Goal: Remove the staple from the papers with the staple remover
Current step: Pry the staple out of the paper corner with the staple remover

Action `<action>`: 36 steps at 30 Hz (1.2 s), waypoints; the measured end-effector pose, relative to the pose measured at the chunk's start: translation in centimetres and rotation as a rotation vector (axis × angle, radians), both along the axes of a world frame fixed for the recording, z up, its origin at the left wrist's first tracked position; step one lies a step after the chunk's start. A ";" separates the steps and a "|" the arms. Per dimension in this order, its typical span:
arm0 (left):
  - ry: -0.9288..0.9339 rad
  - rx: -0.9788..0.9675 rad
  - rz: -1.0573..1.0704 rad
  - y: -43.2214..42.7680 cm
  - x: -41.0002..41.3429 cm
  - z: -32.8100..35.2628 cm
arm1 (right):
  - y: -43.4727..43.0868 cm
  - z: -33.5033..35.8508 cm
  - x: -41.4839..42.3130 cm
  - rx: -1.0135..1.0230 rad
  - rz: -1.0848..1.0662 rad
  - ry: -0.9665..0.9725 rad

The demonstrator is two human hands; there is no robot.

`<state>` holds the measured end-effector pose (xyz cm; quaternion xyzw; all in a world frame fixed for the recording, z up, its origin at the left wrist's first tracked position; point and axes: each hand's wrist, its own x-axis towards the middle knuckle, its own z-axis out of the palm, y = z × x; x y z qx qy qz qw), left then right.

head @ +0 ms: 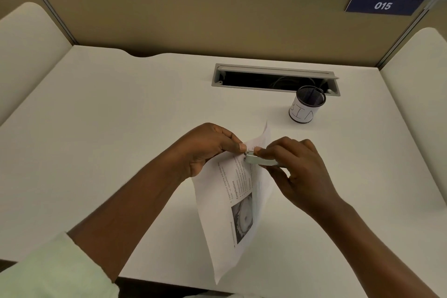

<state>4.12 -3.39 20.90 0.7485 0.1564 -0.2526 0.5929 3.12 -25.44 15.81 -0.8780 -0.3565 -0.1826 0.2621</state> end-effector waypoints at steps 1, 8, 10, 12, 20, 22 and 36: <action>0.008 -0.005 -0.004 0.0 0.0 -0.2 | -0.1 0.0 0.1 -0.031 0.003 -0.063; 0.039 -0.004 -0.026 -0.3 0.1 -1.0 | -0.8 -0.9 0.0 -0.123 0.032 -0.310; 0.042 -0.010 -0.008 -0.3 0.2 -0.9 | -0.9 -1.1 -0.2 -0.110 0.065 -0.326; 0.025 -0.002 0.017 0.0 0.5 -0.5 | -0.6 -1.4 -0.7 -0.096 0.117 -0.316; -0.046 0.097 -0.071 -0.1 0.5 0.0 | -0.4 -0.8 -0.3 0.248 -0.019 0.314; -0.066 0.115 -0.103 -0.3 0.6 -0.1 | -0.6 -0.8 -0.2 0.249 -0.014 0.373; -0.151 0.196 -0.233 -0.4 0.2 -0.3 | -0.5 0.6 0.4 0.286 -0.035 0.683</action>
